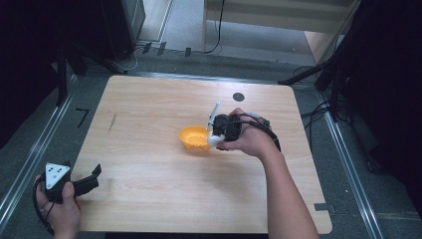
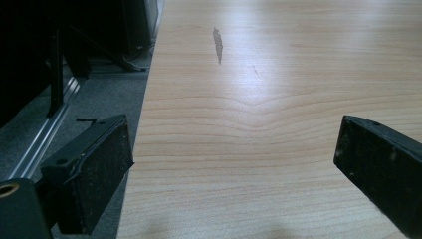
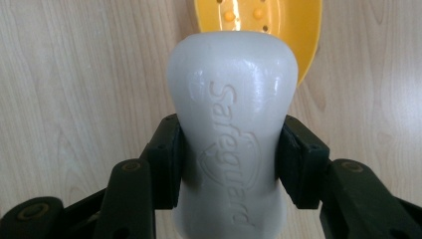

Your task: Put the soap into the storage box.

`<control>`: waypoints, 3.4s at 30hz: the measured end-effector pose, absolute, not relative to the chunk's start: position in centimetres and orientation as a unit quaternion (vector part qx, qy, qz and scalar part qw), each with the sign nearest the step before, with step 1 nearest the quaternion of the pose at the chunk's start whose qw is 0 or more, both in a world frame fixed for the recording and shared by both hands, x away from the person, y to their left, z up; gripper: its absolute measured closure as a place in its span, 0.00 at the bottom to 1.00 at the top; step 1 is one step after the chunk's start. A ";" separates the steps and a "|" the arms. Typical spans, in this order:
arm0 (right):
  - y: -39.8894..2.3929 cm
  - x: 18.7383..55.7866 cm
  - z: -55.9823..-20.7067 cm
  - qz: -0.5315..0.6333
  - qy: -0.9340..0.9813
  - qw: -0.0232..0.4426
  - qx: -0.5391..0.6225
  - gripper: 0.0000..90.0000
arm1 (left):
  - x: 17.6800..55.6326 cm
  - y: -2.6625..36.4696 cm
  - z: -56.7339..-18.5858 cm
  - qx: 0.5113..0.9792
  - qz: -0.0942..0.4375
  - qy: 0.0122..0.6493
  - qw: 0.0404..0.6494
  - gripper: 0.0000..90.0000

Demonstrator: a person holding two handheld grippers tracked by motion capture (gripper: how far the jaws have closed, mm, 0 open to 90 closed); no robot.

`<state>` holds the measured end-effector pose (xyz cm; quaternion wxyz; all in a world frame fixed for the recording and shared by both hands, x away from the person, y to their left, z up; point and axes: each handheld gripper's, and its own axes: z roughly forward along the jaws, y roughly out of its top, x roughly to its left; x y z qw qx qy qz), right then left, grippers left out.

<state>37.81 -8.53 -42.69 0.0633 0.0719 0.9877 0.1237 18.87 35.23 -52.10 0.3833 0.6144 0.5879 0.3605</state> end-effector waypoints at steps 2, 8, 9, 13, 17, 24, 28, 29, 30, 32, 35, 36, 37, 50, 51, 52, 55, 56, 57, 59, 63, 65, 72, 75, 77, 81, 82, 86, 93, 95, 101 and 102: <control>-8.1 37.9 -42.5 0.126 0.987 0.065 0.070 0.57 | 18.9 35.2 -52.1 0.614 0.360 0.588 0.383 0.03; -7.1 38.4 -42.3 0.129 0.988 0.069 0.057 0.57 | 18.8 35.2 -52.1 0.613 0.360 0.590 0.384 0.03; -6.9 38.4 -42.3 0.129 0.987 0.069 0.060 0.57 | 18.8 35.2 -52.1 0.613 0.359 0.590 0.384 0.03; -6.3 38.6 -42.3 0.133 0.987 0.072 0.054 0.57 | 18.8 35.3 -52.1 0.613 0.358 0.589 0.385 0.03; -5.8 38.8 -42.4 0.134 0.987 0.073 0.049 0.57 | 18.9 35.3 -52.1 0.612 0.359 0.589 0.386 0.03; -5.0 39.2 -42.6 0.131 0.987 0.078 0.041 0.57 | 18.8 35.3 -52.1 0.612 0.358 0.590 0.387 0.03; -4.5 39.4 -42.6 0.129 0.988 0.078 0.039 0.57 | 18.8 35.4 -52.1 0.612 0.358 0.590 0.387 0.03; -4.4 39.5 -42.7 0.132 0.988 0.078 0.037 0.57 | 18.8 35.4 -52.1 0.612 0.358 0.590 0.387 0.03; -4.2 39.6 -42.8 0.132 0.988 0.076 0.035 0.57 | 18.8 35.4 -52.1 0.611 0.358 0.590 0.387 0.03; -4.0 39.7 -42.8 0.130 0.988 0.078 0.034 0.57 | 18.8 35.4 -52.1 0.611 0.358 0.590 0.388 0.03; -3.6 39.8 -43.0 0.131 0.988 0.080 0.028 0.57 | 18.8 35.4 -52.1 0.611 0.357 0.591 0.388 0.03; -3.5 39.8 -43.0 0.128 0.988 0.080 0.029 0.57 | 18.8 35.4 -52.1 0.610 0.357 0.591 0.389 0.03; -3.3 39.9 -43.1 0.130 0.988 0.083 0.024 0.57 | 18.8 35.4 -52.1 0.610 0.357 0.591 0.389 0.03; -1.7 40.4 -43.7 0.127 0.988 0.087 0.011 0.57 | 18.8 35.5 -52.1 0.608 0.355 0.593 0.391 0.03; -1.6 40.4 -43.8 0.124 0.988 0.087 0.014 0.57 | 18.8 35.5 -52.1 0.608 0.355 0.593 0.391 0.03; -1.5 40.5 -43.8 0.126 0.988 0.089 0.011 0.57 | 18.8 35.5 -52.1 0.608 0.355 0.593 0.392 0.03; -1.4 40.5 -44.0 0.123 0.988 0.088 0.012 0.57 | 18.8 35.5 -52.1 0.607 0.355 0.593 0.393 0.03; -1.3 40.6 -44.1 0.124 0.988 0.087 0.012 0.57 | 18.8 35.5 -52.1 0.607 0.354 0.593 0.393 0.03; -1.2 40.7 -44.2 0.123 0.988 0.088 0.007 0.57 | 18.8 35.5 -52.1 0.607 0.354 0.593 0.393 0.03; -1.2 40.7 -44.4 0.120 0.989 0.086 0.010 0.57 | 18.9 35.5 -52.1 0.607 0.354 0.593 0.393 0.03; -1.0 40.7 -44.9 0.110 0.990 0.085 0.007 0.57 | 18.9 35.5 -52.1 0.607 0.352 0.594 0.393 0.03; -0.9 40.8 -45.1 0.110 0.990 0.087 0.005 0.57 | 18.9 35.5 -52.1 0.607 0.352 0.594 0.392 0.03; -1.0 41.1 -45.6 0.106 0.991 0.085 0.005 0.57 | 18.9 35.6 -52.1 0.605 0.351 0.596 0.394 0.03; -1.0 41.1 -45.8 0.105 0.991 0.083 0.005 0.57 | 18.9 35.6 -52.1 0.605 0.351 0.596 0.394 0.03; -0.9 41.1 -45.9 0.106 0.991 0.083 0.002 0.57 | 18.9 35.5 -52.1 0.605 0.352 0.596 0.393 0.03; -1.1 41.2 -46.2 0.106 0.991 0.082 0.007 0.56 | 18.9 35.5 -52.1 0.606 0.352 0.595 0.393 0.03; -1.1 41.2 -46.3 0.107 0.991 0.081 0.008 0.56 | 18.9 35.5 -52.1 0.606 0.352 0.595 0.393 0.03; -1.4 41.1 -45.9 0.124 0.989 0.082 0.019 0.50 | 18.9 35.5 -52.1 0.607 0.352 0.595 0.392 0.02; -2.5 41.1 -44.7 0.139 0.985 0.095 0.033 0.49 | 18.9 35.5 -52.1 0.608 0.352 0.594 0.391 0.03; -2.8 41.1 -44.4 0.140 0.984 0.100 0.036 0.50 | 18.9 35.5 -52.1 0.608 0.353 0.594 0.390 0.02; -4.1 40.8 -43.6 0.153 0.981 0.101 0.055 0.50 | 18.9 35.5 -52.1 0.610 0.353 0.593 0.389 0.03; -4.3 40.9 -43.5 0.154 0.981 0.102 0.054 0.50 | 18.9 35.4 -52.1 0.610 0.354 0.593 0.389 0.03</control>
